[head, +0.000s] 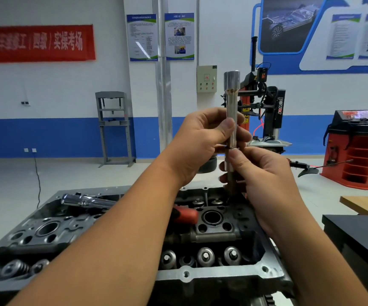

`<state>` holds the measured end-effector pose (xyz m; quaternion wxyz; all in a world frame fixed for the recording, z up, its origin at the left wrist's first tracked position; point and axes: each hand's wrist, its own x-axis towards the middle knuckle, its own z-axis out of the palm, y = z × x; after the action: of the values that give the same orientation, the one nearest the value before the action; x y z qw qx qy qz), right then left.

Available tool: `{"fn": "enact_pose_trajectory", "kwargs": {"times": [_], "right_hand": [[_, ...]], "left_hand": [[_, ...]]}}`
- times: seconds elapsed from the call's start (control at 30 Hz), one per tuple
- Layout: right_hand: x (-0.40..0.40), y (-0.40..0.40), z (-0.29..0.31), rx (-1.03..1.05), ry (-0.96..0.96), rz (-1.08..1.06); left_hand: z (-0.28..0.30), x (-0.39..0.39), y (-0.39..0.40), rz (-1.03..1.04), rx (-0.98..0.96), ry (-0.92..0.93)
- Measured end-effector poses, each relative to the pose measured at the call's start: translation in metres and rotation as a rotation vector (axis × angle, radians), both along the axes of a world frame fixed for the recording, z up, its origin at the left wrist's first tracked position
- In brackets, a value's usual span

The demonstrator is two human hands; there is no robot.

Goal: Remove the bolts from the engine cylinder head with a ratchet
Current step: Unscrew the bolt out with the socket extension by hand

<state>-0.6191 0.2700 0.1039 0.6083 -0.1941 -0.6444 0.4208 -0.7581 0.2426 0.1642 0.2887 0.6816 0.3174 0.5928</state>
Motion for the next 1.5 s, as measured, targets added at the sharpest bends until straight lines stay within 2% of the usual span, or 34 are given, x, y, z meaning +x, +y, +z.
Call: {"fn": "enact_pose_trajectory", "kwargs": {"times": [0.17,0.37,0.47,0.63,0.8,0.93,1.07,1.27,1.4,1.5], "right_hand": [[0.0025,0.0007,-0.0032,0.012,0.040,-0.032],[0.0013,-0.0011,-0.0011,-0.011,-0.008,0.020],[0.0014,-0.0027,0.0011,-0.055,0.028,0.051],[0.0019,-0.0041,-0.0006,0.011,0.019,-0.024],[0.0009,-0.0028,0.0004,-0.011,-0.022,-0.021],[0.0011,-0.0033,0.0013,-0.057,0.010,0.012],[0.0002,-0.0028,-0.0015,0.000,-0.058,-0.115],[0.0010,-0.0006,-0.0016,0.011,-0.088,-0.121],[0.0027,-0.0007,-0.0014,0.040,-0.078,-0.107],[0.0032,-0.0022,-0.0013,0.059,-0.039,-0.073]], "left_hand": [[-0.0004,-0.0006,-0.0008,0.117,0.079,-0.029],[0.0002,-0.0006,-0.0007,-0.066,-0.040,0.006],[0.0001,-0.0004,-0.0012,-0.032,0.001,-0.002],[-0.0005,-0.0025,-0.0005,0.080,0.035,-0.045],[0.0006,-0.0001,-0.0008,-0.065,-0.036,-0.012],[0.0009,0.0005,-0.0017,0.059,0.017,-0.036],[0.0002,0.0000,-0.0014,0.173,0.038,-0.084],[0.0012,-0.0024,-0.0002,0.005,-0.072,-0.032],[-0.0010,-0.0013,-0.0007,-0.030,-0.065,0.041],[-0.0016,-0.0019,0.0001,-0.038,-0.027,0.031]]}}
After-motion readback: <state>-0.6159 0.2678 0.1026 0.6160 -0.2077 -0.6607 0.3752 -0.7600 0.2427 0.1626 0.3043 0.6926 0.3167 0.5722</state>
